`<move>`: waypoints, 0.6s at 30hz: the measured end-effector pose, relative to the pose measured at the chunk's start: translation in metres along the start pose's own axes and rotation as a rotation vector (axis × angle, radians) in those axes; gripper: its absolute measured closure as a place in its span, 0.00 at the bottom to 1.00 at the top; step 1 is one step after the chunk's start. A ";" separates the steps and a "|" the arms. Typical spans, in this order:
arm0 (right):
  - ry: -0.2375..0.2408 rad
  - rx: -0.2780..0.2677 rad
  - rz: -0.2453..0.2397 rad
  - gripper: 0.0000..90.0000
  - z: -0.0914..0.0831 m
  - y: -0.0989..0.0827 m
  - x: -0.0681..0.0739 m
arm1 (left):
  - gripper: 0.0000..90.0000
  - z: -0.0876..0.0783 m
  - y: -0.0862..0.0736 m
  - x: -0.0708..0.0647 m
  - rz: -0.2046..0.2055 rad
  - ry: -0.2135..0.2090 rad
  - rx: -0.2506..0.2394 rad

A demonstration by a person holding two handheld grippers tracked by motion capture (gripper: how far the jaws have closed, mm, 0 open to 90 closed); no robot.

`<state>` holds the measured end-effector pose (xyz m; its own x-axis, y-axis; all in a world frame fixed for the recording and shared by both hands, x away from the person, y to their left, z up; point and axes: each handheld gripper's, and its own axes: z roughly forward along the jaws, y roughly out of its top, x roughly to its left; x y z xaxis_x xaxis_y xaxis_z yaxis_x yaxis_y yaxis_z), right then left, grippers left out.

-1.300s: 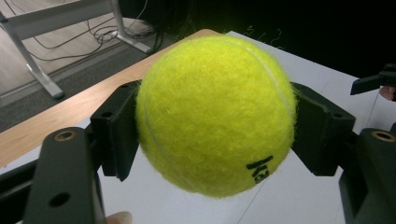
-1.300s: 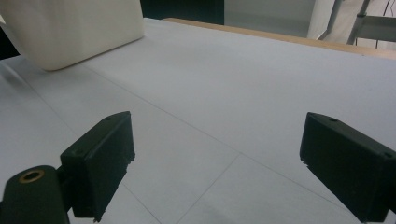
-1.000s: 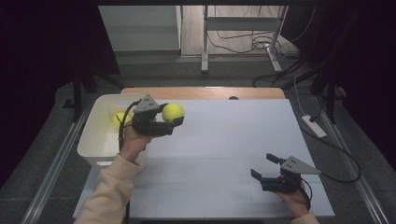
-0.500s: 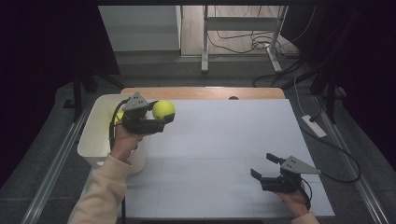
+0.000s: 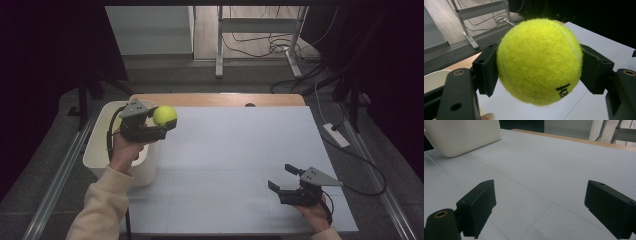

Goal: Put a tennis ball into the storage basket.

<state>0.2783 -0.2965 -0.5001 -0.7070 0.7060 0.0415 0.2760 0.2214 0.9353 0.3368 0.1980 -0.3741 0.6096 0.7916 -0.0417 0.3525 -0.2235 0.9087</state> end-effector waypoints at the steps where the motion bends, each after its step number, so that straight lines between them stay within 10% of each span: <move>1: 0.000 0.000 0.000 0.11 0.000 0.000 0.000 | 0.30 -0.001 0.000 0.001 0.001 0.004 0.001; 18: 0.001 0.002 -0.002 0.11 0.000 0.000 0.000 | 0.30 -0.010 -0.007 0.016 -0.016 0.063 0.023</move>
<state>0.2784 -0.2966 -0.5000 -0.7084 0.7046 0.0402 0.2760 0.2242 0.9346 0.3372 0.2181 -0.3774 0.5582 0.8292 -0.0294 0.3788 -0.2232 0.8982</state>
